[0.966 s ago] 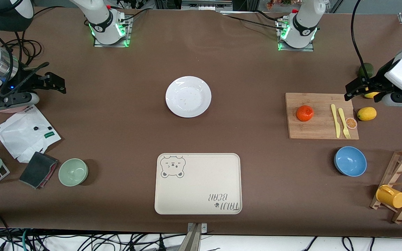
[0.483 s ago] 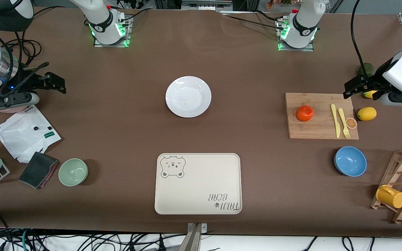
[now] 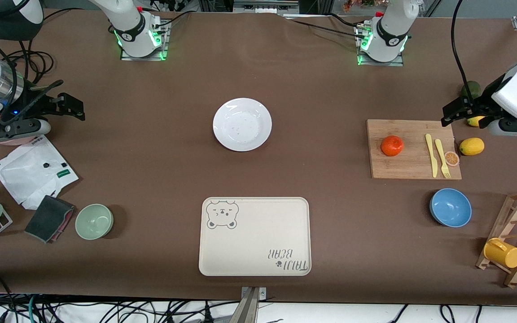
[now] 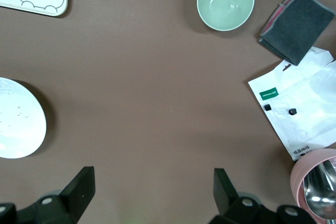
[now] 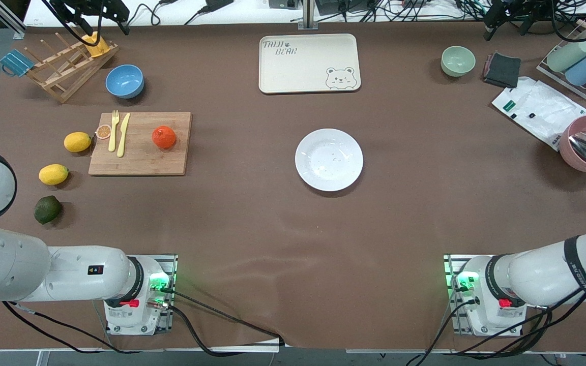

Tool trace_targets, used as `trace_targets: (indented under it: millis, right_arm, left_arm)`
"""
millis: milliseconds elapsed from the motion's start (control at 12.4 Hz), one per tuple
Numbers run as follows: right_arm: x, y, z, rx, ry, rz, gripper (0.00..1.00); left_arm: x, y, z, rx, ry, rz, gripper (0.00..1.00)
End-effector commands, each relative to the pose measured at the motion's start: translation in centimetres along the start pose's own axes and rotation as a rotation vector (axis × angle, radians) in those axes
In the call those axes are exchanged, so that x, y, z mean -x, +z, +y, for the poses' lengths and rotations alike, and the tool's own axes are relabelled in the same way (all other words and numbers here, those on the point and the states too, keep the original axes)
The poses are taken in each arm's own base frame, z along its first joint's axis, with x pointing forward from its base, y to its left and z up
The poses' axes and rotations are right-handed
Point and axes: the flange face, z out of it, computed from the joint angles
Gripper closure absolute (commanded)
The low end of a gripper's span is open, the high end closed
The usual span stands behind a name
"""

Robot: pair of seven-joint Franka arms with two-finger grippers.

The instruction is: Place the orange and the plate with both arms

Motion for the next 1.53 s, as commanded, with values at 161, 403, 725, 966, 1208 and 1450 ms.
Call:
trace_targets:
  millis: [161, 403, 725, 966, 1208, 1450]
  right_arm:
    - [-0.1, -0.5, 0.0, -0.003, 0.007, 0.001, 0.0]
    - [-0.1, -0.4, 0.0, -0.004, 0.007, -0.001, 0.0]
    - [-0.1, -0.4, 0.0, -0.004, 0.007, -0.001, 0.0]
    - [-0.1, -0.4, 0.0, -0.004, 0.007, -0.001, 0.0]
    - [-0.1, -0.4, 0.0, -0.004, 0.007, -0.001, 0.0]
    - [-0.1, -0.4, 0.0, -0.004, 0.005, -0.002, 0.0]
  left_arm:
    - [0.6, -0.3, 0.1, -0.03, 0.001, -0.013, 0.0]
    - [0.6, -0.3, 0.1, -0.03, 0.001, -0.014, 0.0]
    - [0.6, -0.3, 0.1, -0.028, 0.002, -0.017, 0.0]
    - [1.4, 0.4, 0.2, -0.03, 0.003, -0.089, 0.0]
    - [1.9, 2.4, 1.6, -0.034, 0.024, -0.188, 0.0]
    - [-0.2, 6.8, 1.6, -0.028, 0.023, -0.254, 0.0]
